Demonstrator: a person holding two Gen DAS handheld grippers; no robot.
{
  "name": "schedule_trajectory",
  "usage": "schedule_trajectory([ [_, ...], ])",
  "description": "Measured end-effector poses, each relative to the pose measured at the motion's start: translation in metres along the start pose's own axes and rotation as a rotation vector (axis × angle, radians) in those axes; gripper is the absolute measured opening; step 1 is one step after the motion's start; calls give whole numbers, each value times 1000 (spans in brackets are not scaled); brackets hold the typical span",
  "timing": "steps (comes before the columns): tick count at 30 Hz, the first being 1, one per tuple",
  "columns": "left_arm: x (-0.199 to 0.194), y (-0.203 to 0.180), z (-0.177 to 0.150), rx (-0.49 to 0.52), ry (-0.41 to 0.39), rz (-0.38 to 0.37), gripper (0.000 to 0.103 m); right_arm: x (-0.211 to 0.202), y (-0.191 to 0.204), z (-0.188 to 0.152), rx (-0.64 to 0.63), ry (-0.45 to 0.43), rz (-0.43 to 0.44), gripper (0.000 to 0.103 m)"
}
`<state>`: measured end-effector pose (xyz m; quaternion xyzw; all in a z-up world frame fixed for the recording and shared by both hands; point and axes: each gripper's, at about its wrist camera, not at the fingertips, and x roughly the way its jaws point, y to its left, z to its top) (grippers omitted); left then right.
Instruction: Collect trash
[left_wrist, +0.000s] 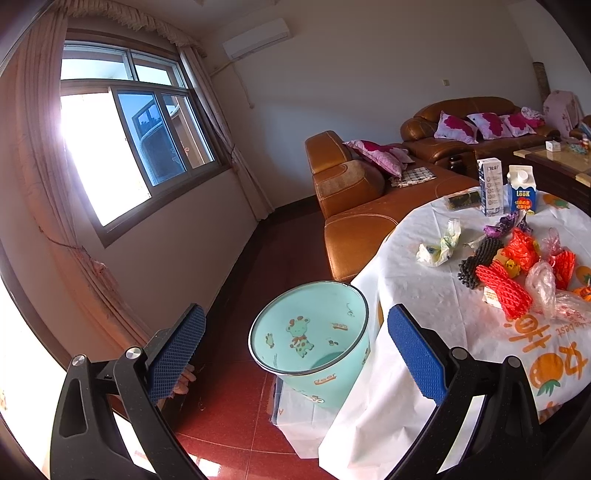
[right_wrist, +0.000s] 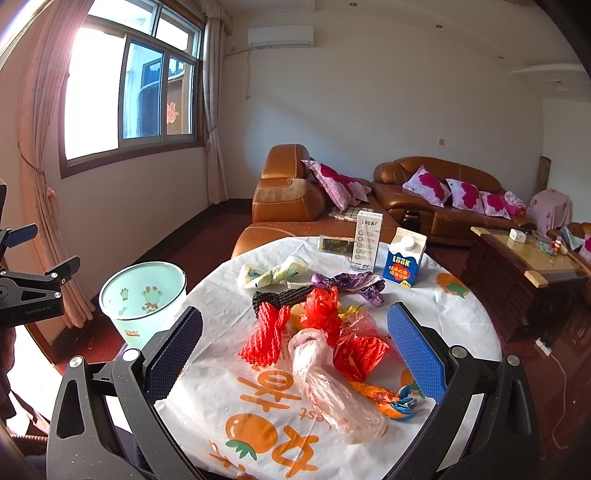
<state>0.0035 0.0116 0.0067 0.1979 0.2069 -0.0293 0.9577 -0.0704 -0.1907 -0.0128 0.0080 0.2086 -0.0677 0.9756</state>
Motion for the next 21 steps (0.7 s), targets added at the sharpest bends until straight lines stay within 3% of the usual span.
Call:
schedule_trajectory([
  [21,2,5,0,-4,3,8,97,0,-1,0,0,0,-2,98],
])
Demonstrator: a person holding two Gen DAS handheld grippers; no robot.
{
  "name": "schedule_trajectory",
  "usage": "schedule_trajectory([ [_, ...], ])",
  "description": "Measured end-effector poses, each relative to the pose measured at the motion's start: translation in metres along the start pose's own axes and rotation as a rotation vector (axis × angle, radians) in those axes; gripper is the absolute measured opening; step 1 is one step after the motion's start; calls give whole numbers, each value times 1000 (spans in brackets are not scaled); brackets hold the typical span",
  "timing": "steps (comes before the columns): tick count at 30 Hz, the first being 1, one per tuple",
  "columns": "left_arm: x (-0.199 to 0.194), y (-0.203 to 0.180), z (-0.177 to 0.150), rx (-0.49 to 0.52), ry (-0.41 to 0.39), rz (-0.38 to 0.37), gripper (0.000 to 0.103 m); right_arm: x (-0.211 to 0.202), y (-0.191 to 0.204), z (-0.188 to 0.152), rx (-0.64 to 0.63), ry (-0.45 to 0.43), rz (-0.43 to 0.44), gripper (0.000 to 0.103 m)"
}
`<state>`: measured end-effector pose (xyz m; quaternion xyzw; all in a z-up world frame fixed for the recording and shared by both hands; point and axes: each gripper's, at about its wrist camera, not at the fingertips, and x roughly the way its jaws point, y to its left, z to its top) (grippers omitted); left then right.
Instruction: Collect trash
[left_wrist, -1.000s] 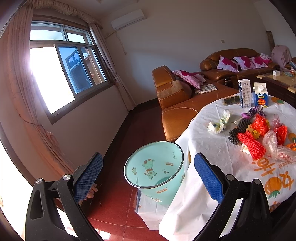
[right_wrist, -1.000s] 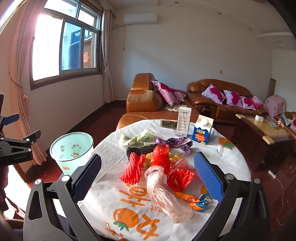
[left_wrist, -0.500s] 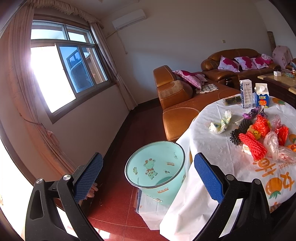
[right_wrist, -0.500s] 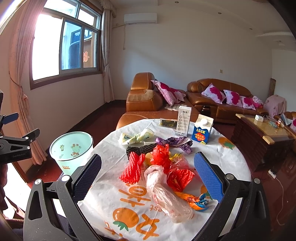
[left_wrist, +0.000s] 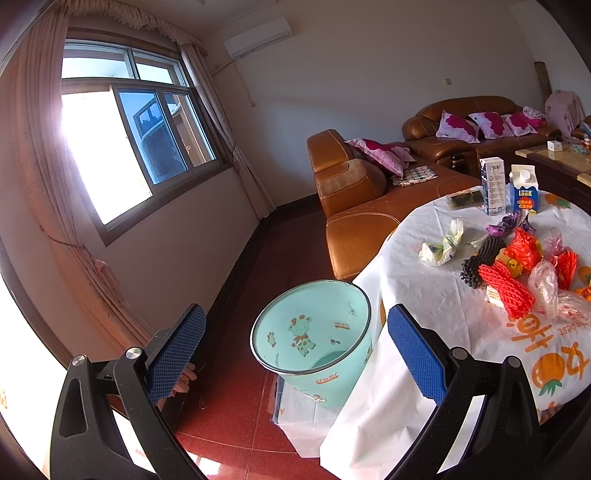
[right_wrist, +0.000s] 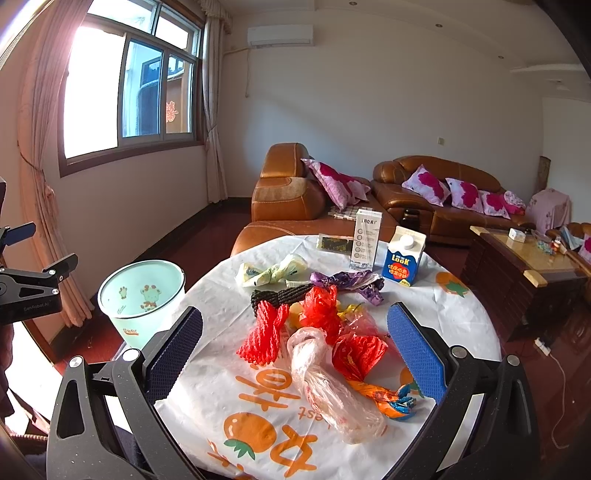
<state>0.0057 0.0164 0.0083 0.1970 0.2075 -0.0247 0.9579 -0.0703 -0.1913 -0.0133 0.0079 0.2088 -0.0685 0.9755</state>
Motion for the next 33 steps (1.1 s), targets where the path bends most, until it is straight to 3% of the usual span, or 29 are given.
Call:
schedule_trajectory([
  [33,10,-2,-6,7,28,6,97,4,-8,-11,10,7,-21,98],
])
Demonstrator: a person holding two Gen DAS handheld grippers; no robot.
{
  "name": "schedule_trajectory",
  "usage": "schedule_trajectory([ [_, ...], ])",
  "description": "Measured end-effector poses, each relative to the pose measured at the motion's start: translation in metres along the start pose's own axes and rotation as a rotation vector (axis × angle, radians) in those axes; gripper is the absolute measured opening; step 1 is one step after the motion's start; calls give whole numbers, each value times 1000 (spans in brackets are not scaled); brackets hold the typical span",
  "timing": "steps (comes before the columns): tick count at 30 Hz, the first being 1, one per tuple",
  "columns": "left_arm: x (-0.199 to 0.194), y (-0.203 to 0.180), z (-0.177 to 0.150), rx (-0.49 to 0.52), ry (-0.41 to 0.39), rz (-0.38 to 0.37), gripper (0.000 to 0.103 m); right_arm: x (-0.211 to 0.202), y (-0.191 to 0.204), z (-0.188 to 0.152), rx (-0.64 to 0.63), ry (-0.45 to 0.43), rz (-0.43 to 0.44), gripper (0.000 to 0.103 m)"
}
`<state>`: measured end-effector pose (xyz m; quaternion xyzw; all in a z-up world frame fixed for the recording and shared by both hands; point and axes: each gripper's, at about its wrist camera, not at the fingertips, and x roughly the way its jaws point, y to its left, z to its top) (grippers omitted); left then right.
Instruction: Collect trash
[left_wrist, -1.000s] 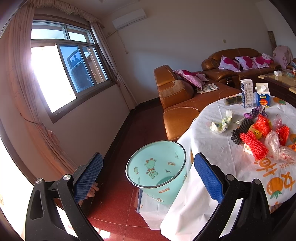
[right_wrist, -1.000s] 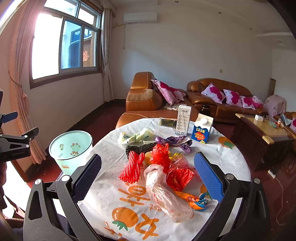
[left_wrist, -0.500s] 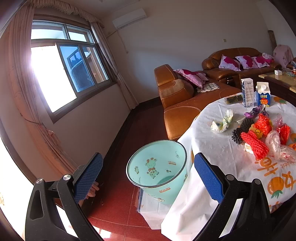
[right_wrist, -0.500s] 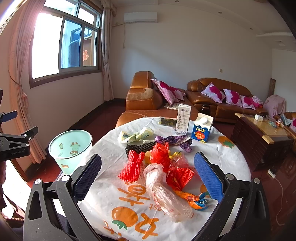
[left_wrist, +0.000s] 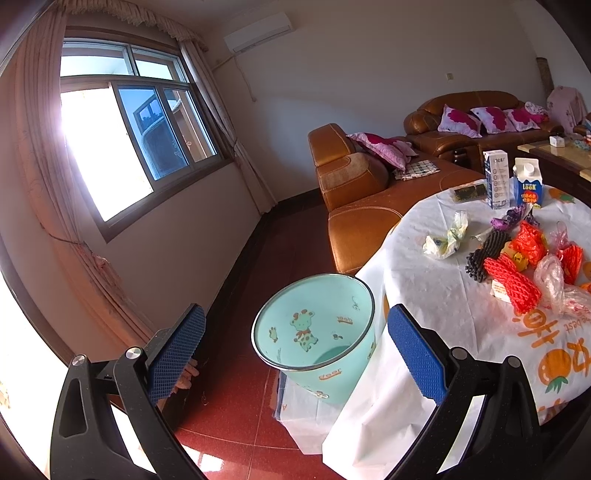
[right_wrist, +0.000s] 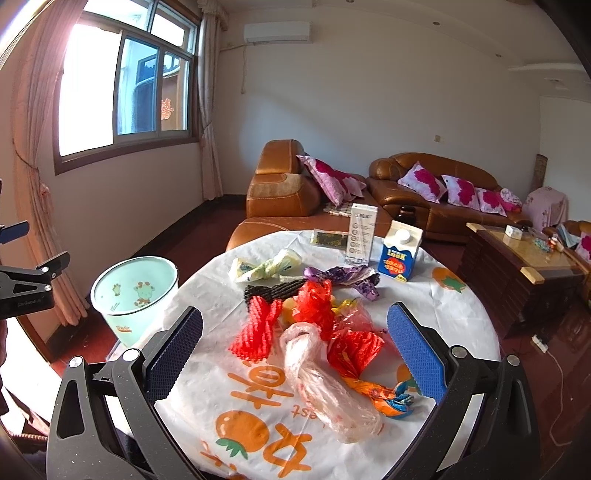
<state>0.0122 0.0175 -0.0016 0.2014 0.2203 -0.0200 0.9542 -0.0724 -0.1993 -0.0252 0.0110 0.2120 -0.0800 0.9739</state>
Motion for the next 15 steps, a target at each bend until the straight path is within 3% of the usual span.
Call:
schedule_trajectory([
  [9,26,-39,-13,47,67,-63,97,25,-42,-25,55,64,-97,98],
  [15,33,-80,-13,85,70,-121,97,39,-67,-46,76,105,-165,98],
])
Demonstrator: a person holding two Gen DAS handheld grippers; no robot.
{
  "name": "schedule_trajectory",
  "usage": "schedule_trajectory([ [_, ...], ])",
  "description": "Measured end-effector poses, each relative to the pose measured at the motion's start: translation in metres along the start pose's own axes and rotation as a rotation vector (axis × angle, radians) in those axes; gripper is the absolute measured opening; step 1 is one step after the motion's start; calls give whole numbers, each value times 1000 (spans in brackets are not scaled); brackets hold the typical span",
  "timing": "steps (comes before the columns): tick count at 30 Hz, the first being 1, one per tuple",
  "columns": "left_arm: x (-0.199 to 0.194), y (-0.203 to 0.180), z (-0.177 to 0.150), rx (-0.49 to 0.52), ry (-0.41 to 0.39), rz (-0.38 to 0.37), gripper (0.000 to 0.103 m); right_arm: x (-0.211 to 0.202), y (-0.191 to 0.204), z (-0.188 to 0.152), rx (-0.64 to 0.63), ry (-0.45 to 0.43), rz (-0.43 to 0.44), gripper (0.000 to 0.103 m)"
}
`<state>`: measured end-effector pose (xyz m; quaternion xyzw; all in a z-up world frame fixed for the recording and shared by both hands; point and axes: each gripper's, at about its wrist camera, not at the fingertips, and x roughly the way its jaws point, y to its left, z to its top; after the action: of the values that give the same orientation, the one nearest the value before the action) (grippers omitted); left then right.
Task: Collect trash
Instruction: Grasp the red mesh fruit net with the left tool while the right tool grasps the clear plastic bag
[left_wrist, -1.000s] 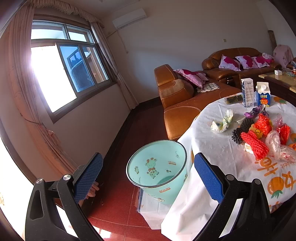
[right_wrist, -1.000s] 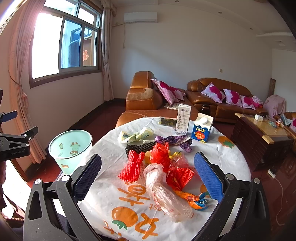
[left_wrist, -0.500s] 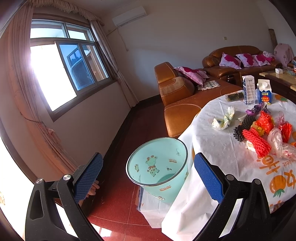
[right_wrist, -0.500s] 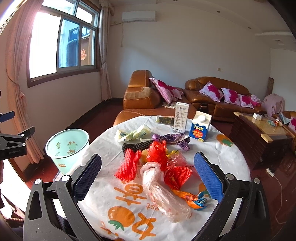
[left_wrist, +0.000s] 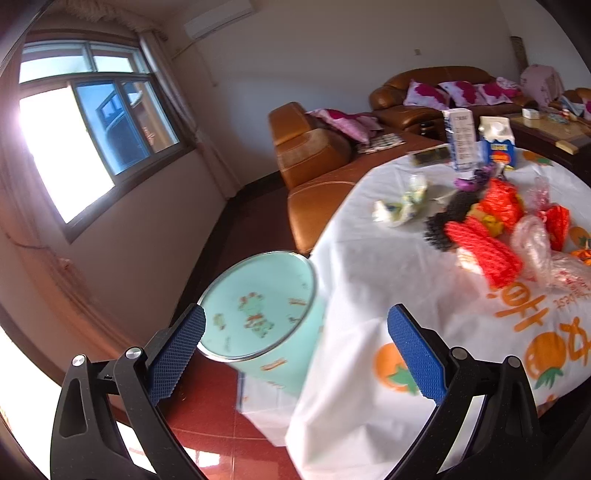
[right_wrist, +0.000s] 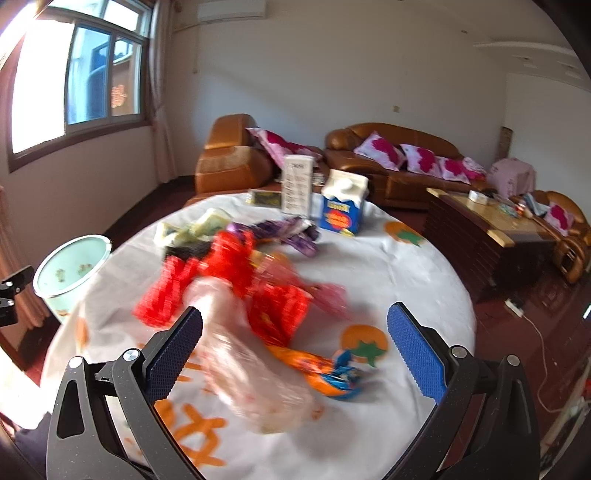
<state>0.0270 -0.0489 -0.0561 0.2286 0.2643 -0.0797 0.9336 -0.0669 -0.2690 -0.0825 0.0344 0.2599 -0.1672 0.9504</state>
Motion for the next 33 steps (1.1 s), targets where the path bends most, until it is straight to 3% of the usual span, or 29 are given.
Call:
schedule_trajectory([
  [15,24,-106,35,12,9,-157,97,35,-58,-33,74,63,-112,97],
  [22,50,-138,27,67,79,-182,94,38,-72,-40,104,57,-96,97],
  [23,53,-140,25,67,92,-190,91,38,-70,-40,101,55,-88,97],
  [25,60,-141,21,66,127,-224,69,39,-68,-41,106,56,-67,97],
  [26,61,-141,19,63,135,-237,66,40,-66,-42,103,58,-59,97],
  [30,68,-140,15,51,165,-313,11,39,-65,-43,104,60,-42,97],
  [33,64,-132,14,54,150,-323,11,33,-65,-40,115,42,-32,97],
])
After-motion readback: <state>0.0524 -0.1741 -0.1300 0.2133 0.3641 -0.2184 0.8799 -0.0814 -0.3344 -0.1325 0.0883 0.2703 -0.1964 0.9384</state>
